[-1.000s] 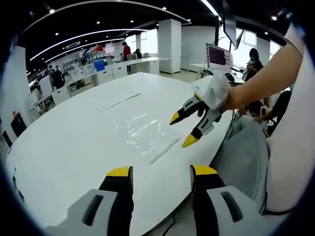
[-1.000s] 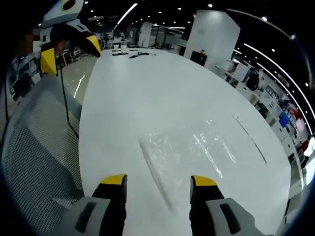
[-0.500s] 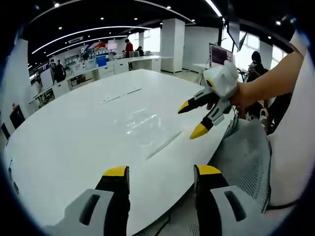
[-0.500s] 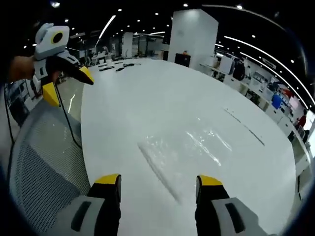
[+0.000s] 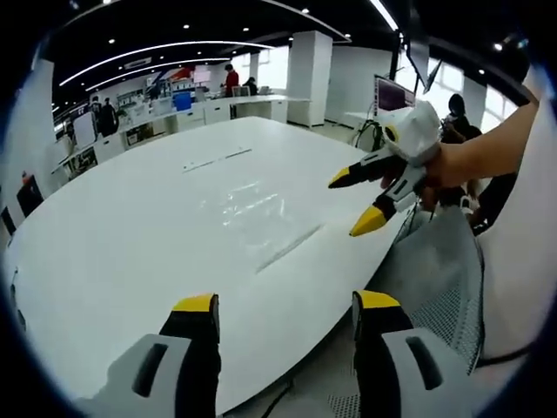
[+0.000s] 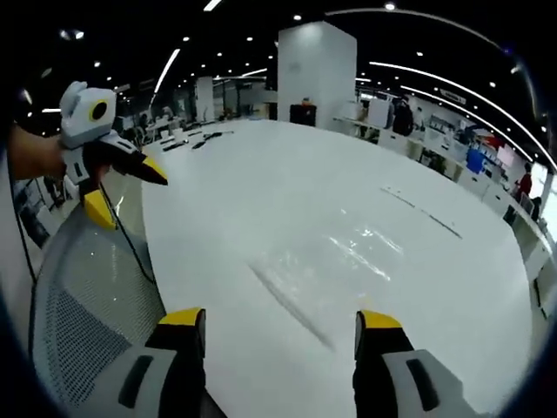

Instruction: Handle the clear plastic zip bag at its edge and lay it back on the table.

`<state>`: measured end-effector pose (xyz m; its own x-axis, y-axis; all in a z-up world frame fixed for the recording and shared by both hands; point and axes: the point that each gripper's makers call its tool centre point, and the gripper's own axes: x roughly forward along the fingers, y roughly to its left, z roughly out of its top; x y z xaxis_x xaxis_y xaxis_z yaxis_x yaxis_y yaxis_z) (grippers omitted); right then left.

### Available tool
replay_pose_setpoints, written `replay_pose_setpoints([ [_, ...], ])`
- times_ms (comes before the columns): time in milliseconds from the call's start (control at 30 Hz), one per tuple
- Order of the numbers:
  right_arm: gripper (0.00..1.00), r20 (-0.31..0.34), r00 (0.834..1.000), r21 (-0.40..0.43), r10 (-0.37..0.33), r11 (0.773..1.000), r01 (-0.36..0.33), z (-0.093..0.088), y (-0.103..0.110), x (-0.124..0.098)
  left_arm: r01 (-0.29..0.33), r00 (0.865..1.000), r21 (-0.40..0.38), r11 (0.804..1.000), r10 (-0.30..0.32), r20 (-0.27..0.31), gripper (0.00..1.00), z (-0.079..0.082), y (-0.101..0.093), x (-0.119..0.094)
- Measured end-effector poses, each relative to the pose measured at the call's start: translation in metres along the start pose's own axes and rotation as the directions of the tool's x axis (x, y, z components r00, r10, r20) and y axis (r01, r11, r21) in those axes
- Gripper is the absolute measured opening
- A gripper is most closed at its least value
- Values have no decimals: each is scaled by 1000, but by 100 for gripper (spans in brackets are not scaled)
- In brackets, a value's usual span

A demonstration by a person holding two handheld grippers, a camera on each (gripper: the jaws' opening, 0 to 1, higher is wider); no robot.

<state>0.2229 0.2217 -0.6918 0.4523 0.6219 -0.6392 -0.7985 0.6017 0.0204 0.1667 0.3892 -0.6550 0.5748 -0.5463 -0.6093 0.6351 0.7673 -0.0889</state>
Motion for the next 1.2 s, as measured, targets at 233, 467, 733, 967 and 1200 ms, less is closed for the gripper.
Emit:
replay_pose_setpoints([
  [233, 73, 33, 999, 63, -11, 998, 9, 1, 5, -7, -8, 1000, -16, 1000, 9, 7, 63, -7, 3, 1],
  [467, 73, 53, 998, 114, -32, 993, 26, 1, 8, -17, -5, 1000, -24, 1000, 5, 9, 64, -11, 1, 1],
  [733, 76, 54, 998, 157, -39, 987, 30, -3, 15, -23, -2, 1000, -43, 999, 3, 21, 63, -11, -3, 0],
  [967, 77, 75, 996, 171, -40, 985, 26, 3, 22, -29, -13, 999, -63, 998, 15, 30, 61, -15, -2, -3],
  [1200, 78, 87, 996, 183, -32, 983, 16, 4, 30, -31, -16, 999, -122, 992, 21, 42, 61, -20, -5, -6],
])
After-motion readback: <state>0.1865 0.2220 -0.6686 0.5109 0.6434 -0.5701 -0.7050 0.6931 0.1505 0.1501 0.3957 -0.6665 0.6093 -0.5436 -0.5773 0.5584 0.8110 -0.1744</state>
